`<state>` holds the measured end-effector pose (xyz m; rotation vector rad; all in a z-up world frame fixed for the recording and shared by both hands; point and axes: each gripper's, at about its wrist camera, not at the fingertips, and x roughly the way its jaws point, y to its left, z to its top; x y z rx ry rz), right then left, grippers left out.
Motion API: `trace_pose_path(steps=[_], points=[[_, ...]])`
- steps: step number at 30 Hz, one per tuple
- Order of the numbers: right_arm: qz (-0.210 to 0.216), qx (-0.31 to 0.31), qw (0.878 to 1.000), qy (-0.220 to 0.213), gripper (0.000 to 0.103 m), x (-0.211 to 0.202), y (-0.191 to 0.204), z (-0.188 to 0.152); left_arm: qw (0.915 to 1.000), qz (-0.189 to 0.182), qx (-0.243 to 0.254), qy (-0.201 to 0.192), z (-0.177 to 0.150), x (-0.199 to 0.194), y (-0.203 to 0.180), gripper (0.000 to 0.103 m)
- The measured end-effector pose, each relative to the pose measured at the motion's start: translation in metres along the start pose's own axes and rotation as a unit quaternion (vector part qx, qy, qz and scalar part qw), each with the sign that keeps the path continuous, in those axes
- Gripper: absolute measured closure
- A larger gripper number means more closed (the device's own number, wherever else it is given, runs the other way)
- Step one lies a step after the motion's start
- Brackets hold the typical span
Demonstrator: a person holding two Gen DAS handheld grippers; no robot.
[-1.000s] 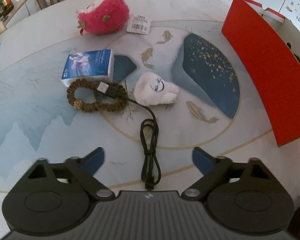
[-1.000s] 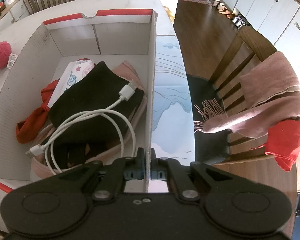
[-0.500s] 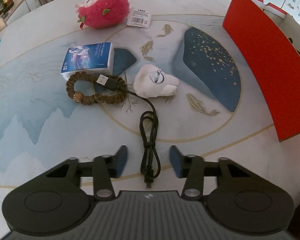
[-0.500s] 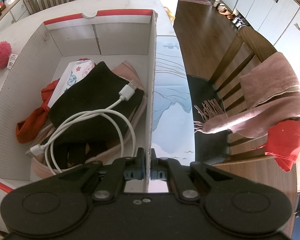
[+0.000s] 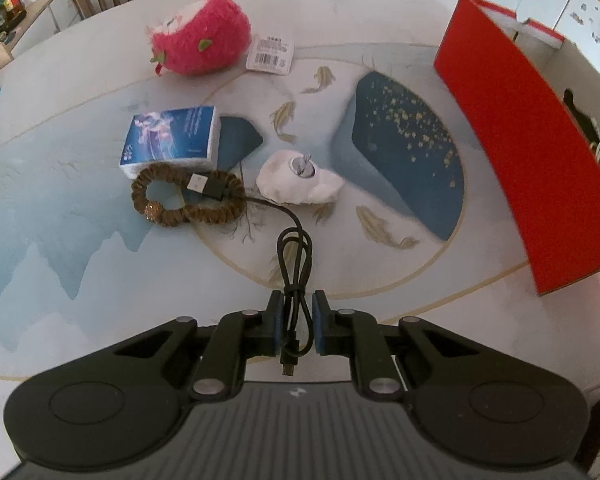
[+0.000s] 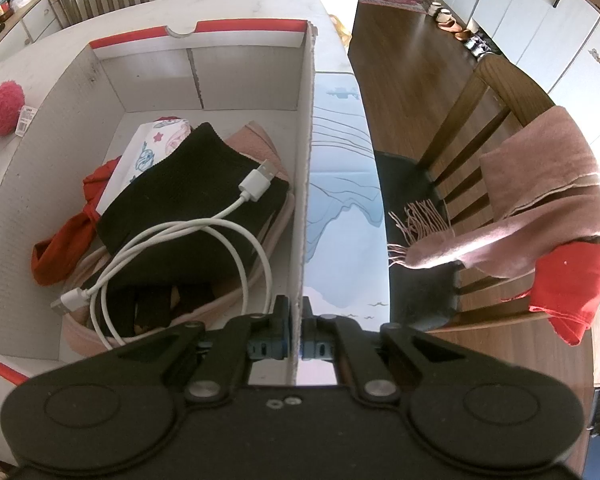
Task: Organize objects
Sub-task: 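Lift the black cable with the left gripper and carry it toward the box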
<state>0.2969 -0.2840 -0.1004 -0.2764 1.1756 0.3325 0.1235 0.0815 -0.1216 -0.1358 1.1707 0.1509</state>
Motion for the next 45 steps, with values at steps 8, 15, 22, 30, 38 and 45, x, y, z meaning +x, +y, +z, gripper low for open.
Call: trace_pose_path(steps=[8,15,22,30,38,45], points=[[0.003,-0.001,1.0,-0.002,0.101,0.0,0.0,0.0,0.9983,-0.05,-0.012,-0.027,0.01,-0.028,-0.015,0.098],[0.008,0.002,1.0,-0.005,0.101,0.0,-0.001,-0.002,0.9966,-0.069,0.002,-0.046,0.019,-0.041,-0.03,0.102],[0.012,0.002,1.0,-0.007,0.101,-0.001,-0.002,-0.003,0.9971,-0.067,0.012,-0.035,0.015,-0.036,-0.031,0.101],[0.014,0.001,1.0,-0.006,0.101,0.0,-0.002,-0.002,0.998,-0.056,0.028,0.003,0.001,-0.014,-0.038,0.065],[0.016,-0.004,1.0,-0.004,0.101,0.001,-0.001,-0.001,0.9982,-0.034,0.036,0.034,-0.015,0.006,-0.048,0.047],[0.017,-0.004,1.0,-0.004,0.101,0.002,-0.002,-0.001,0.9978,-0.02,0.04,0.05,-0.02,0.014,-0.052,0.058]])
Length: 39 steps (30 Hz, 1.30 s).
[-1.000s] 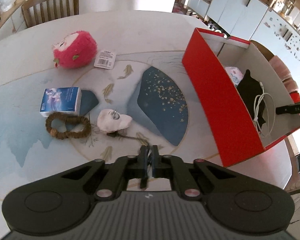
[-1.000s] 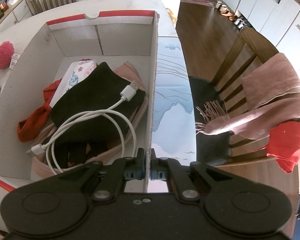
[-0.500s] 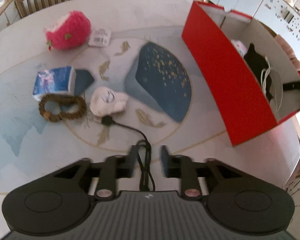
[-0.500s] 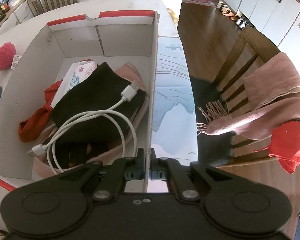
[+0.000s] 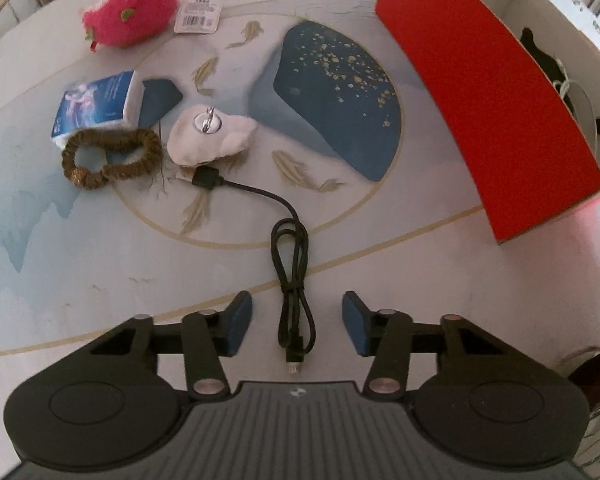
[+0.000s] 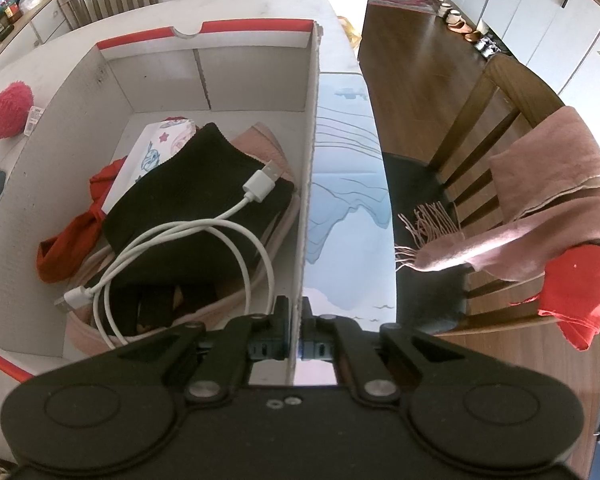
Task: Organize objects
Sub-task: 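Lift the black cable with the left gripper and carry it toward the box, then lower the black cable into the box and open the left gripper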
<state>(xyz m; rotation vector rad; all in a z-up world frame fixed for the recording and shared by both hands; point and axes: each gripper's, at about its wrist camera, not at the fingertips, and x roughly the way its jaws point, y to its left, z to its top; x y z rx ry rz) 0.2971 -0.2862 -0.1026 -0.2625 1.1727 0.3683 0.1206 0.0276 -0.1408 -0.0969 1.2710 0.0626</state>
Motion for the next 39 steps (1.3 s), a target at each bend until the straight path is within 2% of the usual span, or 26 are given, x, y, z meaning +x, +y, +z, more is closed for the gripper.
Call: trace_pose_path(steps=[2,4,5,8,9,12,16,20,25,30,39], points=[[0.0,0.0,1.0,0.0,0.101,0.0,0.0,0.0,0.9999,0.009,0.011,0.001,0.0,0.0,-0.003,0.065],[0.0,0.0,1.0,0.0,0.101,0.0,0.0,0.0,0.9999,0.011,0.009,0.002,0.002,0.0,-0.003,0.084],[0.0,0.0,1.0,0.0,0.101,0.0,0.0,0.0,0.9999,0.009,0.007,0.003,0.003,0.0,-0.002,0.089],[0.001,0.001,1.0,0.0,0.101,0.001,0.0,0.0,0.9998,0.018,0.005,-0.001,0.002,-0.001,-0.002,0.092],[0.001,0.001,1.0,0.0,0.101,0.001,0.0,0.0,0.9997,0.022,0.003,-0.004,0.003,-0.002,-0.001,0.097],[0.001,0.001,1.0,0.001,0.101,0.001,0.0,0.0,0.9996,0.005,-0.024,-0.016,0.007,-0.011,0.006,0.098],[0.002,0.001,1.0,0.001,0.101,0.002,-0.001,0.0,0.9961,-0.043,-0.068,-0.037,0.017,-0.033,0.017,0.098],[0.002,0.002,1.0,0.001,0.101,0.004,-0.001,0.0,0.992,-0.075,-0.079,-0.063,0.026,-0.055,0.015,0.098],[0.002,0.005,1.0,0.001,0.101,0.005,-0.001,0.0,0.9877,-0.103,-0.06,-0.101,0.041,-0.08,-0.002,0.099],[0.0,0.006,1.0,0.001,0.101,0.006,-0.002,0.0,0.9837,-0.116,-0.021,-0.136,0.062,-0.103,-0.023,0.099],[-0.001,0.005,1.0,0.0,0.101,0.006,-0.002,0.0,0.9776,-0.122,0.057,-0.162,0.1,-0.117,-0.063,0.099]])
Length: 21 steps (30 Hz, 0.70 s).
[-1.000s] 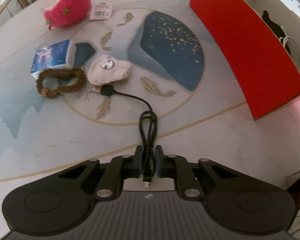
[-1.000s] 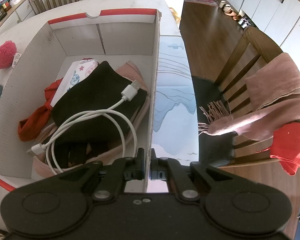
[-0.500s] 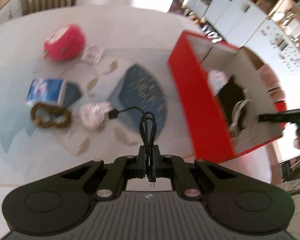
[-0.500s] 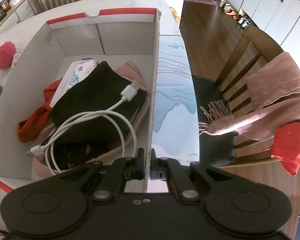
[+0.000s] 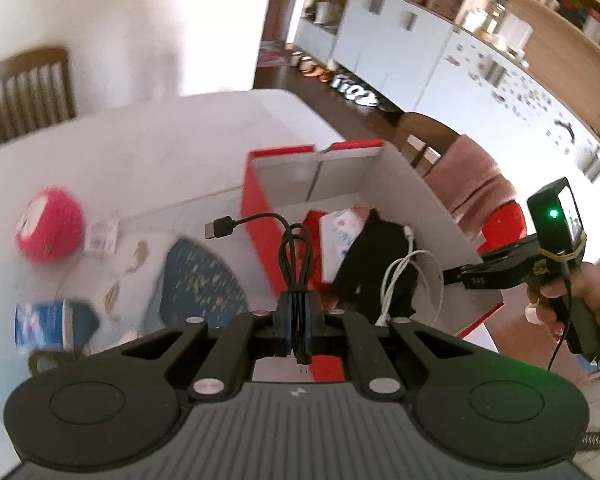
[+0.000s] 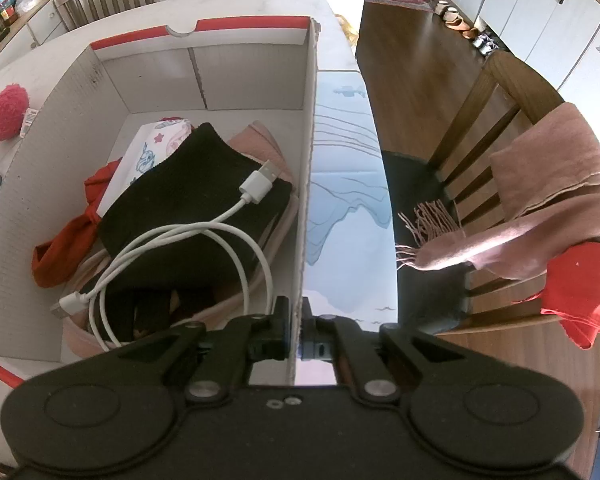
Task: Organize objects
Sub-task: 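Lower the black cable into the box and open the left gripper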
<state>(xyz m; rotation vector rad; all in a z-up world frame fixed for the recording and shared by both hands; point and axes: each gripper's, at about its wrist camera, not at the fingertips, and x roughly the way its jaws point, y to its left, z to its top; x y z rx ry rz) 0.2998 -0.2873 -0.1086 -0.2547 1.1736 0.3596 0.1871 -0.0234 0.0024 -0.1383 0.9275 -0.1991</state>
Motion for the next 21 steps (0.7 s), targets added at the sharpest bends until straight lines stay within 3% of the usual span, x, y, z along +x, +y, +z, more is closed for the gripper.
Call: trace_pose_path(steps=[7,13,21], points=[[-0.001,-0.002,1.0,-0.001,0.101,-0.001,0.001,0.0,0.997,-0.006,0.077,-0.007,0.03,0.02,-0.039,0.098],[-0.001,-0.006,1.0,-0.001,0.101,-0.002,0.002,0.0,0.9911,-0.007,0.132,0.016,0.044,0.057,-0.065,0.098],[0.001,-0.009,1.0,-0.001,0.101,-0.004,0.001,0.0,0.9819,0.035,0.181,0.045,0.05,0.111,-0.081,0.098]])
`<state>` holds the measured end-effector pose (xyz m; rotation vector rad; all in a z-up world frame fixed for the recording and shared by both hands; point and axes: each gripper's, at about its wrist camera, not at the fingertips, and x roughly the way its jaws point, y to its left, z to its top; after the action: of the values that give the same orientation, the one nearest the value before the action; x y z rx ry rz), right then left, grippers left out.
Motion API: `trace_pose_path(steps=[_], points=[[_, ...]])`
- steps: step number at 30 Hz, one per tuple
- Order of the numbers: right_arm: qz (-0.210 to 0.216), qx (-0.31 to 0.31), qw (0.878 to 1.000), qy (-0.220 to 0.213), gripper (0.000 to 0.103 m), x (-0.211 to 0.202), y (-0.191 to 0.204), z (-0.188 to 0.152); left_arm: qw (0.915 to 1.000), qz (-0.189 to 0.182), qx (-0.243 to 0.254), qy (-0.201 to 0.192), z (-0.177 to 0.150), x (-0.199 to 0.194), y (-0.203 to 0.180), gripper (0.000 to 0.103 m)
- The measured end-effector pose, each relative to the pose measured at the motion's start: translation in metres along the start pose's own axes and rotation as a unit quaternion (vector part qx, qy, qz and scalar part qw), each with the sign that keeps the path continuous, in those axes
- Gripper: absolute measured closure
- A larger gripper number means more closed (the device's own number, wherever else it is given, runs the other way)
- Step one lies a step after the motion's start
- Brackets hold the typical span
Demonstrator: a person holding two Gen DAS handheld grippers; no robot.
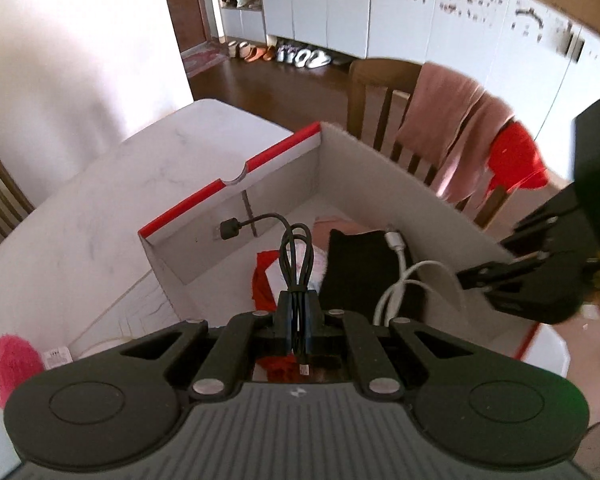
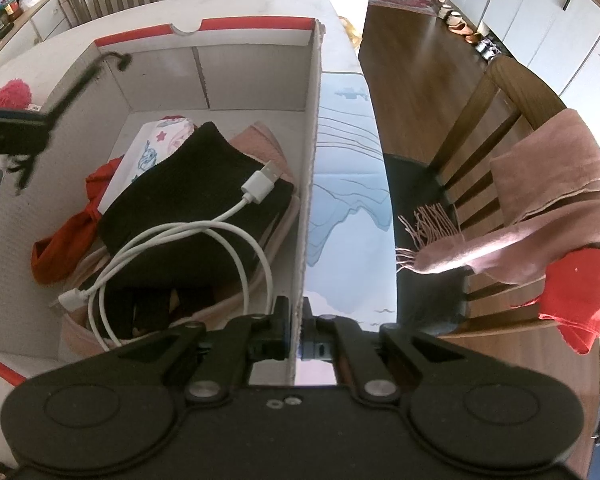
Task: Organize objects
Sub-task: 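Lower the black cable into the box and open the left gripper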
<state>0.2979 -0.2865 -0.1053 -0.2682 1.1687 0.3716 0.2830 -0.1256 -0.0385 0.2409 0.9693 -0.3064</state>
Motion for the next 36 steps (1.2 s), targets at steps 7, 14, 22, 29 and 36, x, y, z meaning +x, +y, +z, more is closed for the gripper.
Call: trace_pose_path(steps=[7,14,22,29,36], points=[[0.003,0.0,1.0,-0.001,0.101,0.0,-0.001,-0.001,0.999,0.014,0.015,0.041,0.006,0.04,-0.004,0.098],[0.005,0.002,1.0,-0.001,0.101,0.0,-0.001,0.0,0.9972,0.011,0.0,0.074,0.005,0.067,-0.004,0.098],[0.005,0.003,1.0,-0.001,0.101,0.0,-0.001,0.0,0.9958,0.002,-0.025,0.087,0.002,0.077,0.004,0.098],[0.005,0.005,1.0,-0.001,0.101,0.001,-0.001,-0.001,0.9965,0.009,-0.021,0.081,0.003,0.075,-0.001,0.094],[0.008,0.01,1.0,0.003,0.101,0.002,-0.003,0.001,0.997,-0.008,-0.046,0.062,0.001,0.058,0.002,0.091]])
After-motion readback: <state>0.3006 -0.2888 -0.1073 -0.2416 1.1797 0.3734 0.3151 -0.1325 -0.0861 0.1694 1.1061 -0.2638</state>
